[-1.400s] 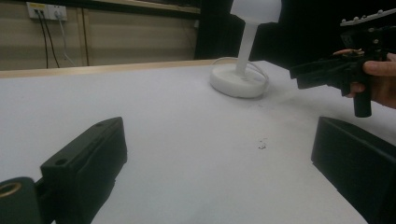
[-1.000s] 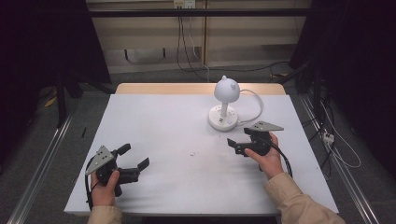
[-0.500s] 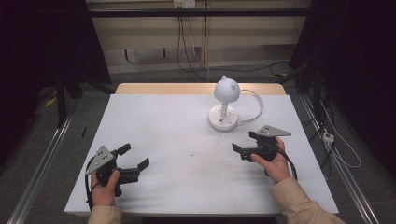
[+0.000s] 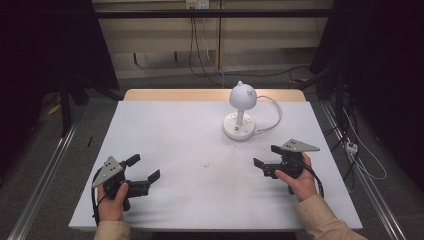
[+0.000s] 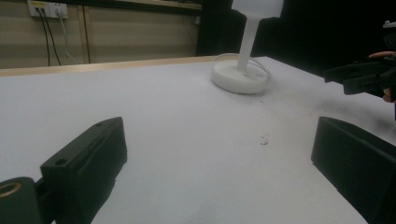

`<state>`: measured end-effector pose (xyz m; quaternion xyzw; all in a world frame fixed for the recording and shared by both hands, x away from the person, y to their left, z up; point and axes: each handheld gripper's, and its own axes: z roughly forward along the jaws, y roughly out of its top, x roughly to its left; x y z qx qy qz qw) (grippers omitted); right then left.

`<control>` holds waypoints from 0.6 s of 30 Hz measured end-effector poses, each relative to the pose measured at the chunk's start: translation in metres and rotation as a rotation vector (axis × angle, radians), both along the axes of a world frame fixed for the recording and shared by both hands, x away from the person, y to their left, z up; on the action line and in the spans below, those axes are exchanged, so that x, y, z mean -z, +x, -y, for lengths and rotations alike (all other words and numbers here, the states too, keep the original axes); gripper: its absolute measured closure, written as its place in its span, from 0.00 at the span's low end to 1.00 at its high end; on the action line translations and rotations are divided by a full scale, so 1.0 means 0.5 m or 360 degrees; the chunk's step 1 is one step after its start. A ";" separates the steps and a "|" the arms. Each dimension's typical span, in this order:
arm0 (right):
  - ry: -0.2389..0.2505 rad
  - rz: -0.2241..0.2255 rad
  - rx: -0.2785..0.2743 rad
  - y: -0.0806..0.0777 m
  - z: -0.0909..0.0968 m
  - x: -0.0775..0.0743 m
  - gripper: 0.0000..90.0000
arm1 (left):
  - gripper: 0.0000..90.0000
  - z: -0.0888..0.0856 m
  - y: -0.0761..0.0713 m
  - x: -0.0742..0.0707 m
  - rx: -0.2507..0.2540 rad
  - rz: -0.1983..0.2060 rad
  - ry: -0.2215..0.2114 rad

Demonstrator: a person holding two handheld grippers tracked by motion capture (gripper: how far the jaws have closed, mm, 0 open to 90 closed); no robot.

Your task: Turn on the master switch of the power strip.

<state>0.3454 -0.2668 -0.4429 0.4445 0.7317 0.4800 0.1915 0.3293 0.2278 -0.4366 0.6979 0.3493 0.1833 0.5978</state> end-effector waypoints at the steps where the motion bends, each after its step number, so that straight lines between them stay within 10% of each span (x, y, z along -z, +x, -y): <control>1: 0.0000 0.0007 -0.0002 -0.002 0.002 -0.001 0.11 | 0.04 0.000 0.000 0.000 -0.0002 0.0000 0.0000; 18: -0.0002 0.0009 -0.0006 -0.029 0.018 0.001 0.11 | 0.04 0.000 -0.001 -0.001 -0.0003 0.0002 0.0003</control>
